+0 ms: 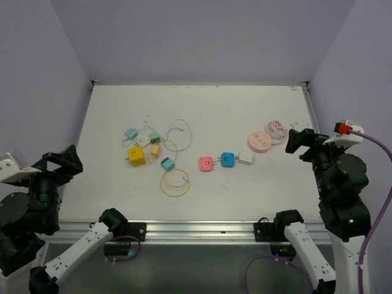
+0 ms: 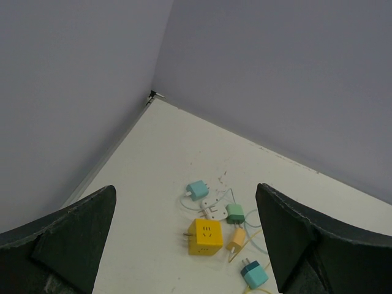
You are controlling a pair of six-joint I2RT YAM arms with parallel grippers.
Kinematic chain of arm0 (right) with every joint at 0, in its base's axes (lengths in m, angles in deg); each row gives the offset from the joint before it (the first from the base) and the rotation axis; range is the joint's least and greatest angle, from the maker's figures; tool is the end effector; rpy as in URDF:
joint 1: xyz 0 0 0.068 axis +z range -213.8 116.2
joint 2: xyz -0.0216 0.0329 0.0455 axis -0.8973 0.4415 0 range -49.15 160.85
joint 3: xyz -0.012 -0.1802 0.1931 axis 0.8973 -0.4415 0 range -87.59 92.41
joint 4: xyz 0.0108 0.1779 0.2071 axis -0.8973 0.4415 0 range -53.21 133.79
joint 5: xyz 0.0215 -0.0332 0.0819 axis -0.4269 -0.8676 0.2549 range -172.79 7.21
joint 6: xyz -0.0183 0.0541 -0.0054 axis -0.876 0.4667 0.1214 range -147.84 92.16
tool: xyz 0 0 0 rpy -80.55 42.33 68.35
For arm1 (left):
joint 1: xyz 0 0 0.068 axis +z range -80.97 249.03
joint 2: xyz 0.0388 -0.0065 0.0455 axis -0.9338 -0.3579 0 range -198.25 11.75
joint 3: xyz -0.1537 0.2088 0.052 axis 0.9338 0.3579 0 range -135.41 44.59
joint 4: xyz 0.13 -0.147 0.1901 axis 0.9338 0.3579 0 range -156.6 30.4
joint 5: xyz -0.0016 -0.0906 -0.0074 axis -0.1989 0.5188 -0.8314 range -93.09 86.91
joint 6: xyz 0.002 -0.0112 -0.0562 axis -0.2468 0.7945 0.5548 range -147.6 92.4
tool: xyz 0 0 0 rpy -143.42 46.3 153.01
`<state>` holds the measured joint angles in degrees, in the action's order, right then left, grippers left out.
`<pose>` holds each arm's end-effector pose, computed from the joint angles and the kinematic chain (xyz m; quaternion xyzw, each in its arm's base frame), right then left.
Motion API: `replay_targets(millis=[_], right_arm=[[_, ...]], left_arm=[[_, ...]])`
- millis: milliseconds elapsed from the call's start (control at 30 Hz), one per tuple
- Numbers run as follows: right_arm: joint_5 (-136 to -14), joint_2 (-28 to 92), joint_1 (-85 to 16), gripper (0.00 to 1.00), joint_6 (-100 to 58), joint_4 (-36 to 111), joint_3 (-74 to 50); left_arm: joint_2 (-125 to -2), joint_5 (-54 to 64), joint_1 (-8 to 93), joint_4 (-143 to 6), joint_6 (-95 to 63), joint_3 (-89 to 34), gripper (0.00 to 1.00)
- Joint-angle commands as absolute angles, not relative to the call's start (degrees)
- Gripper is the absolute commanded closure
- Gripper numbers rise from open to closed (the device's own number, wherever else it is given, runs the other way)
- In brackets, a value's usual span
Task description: Pull the plug off the socket
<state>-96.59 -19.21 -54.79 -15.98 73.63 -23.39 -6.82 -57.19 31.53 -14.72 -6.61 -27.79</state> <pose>0.0916 0.0047 0.4304 0.1008 0.7153 0.0388 0.6904 0.0035 0.0388 0.4414 -0.2347 0.6596 -0.0370 0.7131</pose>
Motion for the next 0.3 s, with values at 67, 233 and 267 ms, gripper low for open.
replay_targets(millis=[67,233,267], right_arm=[[-95.2,-19.2,-54.6,0.01,-17.3,71.2,-24.0],[-94.1,-19.3,-54.6,0.01,-17.1,69.8,-24.9],[-94.1,-19.0,-54.5,0.01,-16.9,69.7,-24.9]], left_arm=[[-7.9,-58.0,31.0,-16.9,-4.9,-25.9,0.0],[-8.7,-57.1,30.7,-17.7,-4.8,-23.6,0.0],[-8.8,-57.1,30.7,-18.0,-4.8,-23.3,0.0]])
